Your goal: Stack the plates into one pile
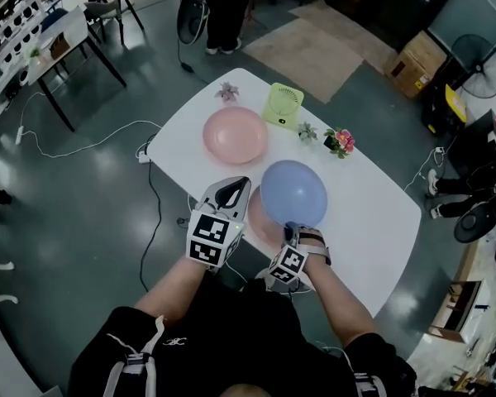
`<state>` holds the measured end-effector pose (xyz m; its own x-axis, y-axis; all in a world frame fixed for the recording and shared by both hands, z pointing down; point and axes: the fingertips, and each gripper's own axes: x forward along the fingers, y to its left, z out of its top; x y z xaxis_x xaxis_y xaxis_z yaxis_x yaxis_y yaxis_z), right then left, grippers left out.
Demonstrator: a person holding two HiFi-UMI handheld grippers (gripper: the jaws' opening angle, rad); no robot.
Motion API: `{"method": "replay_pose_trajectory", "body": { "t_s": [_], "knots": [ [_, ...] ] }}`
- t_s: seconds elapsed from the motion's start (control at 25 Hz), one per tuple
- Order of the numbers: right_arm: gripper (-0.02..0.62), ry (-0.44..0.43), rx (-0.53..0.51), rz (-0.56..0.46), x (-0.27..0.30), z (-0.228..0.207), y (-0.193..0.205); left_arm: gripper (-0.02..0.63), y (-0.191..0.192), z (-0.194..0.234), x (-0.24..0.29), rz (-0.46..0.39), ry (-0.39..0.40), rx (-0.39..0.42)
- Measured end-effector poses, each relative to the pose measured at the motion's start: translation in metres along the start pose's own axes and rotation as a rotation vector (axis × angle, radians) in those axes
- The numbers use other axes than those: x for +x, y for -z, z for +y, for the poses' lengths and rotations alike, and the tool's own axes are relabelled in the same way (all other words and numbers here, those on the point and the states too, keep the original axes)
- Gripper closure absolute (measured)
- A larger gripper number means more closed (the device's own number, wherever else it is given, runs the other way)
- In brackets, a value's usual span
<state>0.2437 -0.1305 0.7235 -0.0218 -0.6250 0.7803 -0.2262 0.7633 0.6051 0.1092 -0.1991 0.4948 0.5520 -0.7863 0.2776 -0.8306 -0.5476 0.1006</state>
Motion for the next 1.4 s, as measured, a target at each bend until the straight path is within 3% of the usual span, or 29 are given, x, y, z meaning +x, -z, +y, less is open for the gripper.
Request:
{"method": "replay_pose_trajectory", "body": {
  "t_s": [0.28, 0.76, 1.12, 1.2, 1.24, 1.28, 1.4],
  "knots": [
    [0.560, -0.074, 0.034, 0.023, 0.003, 0.034, 0.001, 0.594, 0.004, -0.009, 0.014, 0.017, 0.052, 0.002],
    [0.529, -0.348, 0.313, -0.028, 0.011, 0.070, -0.016, 0.594, 0.012, -0.016, 0.016, 0.028, 0.078, 0.009],
    [0.515, -0.451, 0.437, -0.016, 0.015, 0.072, -0.022, 0.594, 0.014, -0.006, 0.013, 0.030, 0.057, 0.000],
    [0.489, -0.512, 0.505, -0.036, 0.010, 0.072, -0.026, 0.594, 0.011, -0.005, 0.013, 0.029, 0.056, 0.000],
    [0.427, -0.545, 0.555, -0.057, 0.007, 0.071, -0.029, 0.594, 0.010, -0.004, 0.013, 0.029, 0.056, 0.001],
    [0.414, -0.568, 0.613, -0.084, 0.004, 0.068, -0.032, 0.594, 0.009, -0.004, 0.012, 0.028, 0.055, 0.001],
    [0.413, -0.550, 0.780, -0.193, -0.006, 0.043, -0.042, 0.594, 0.005, -0.005, 0.010, 0.019, 0.053, 0.003]
  ]
}}
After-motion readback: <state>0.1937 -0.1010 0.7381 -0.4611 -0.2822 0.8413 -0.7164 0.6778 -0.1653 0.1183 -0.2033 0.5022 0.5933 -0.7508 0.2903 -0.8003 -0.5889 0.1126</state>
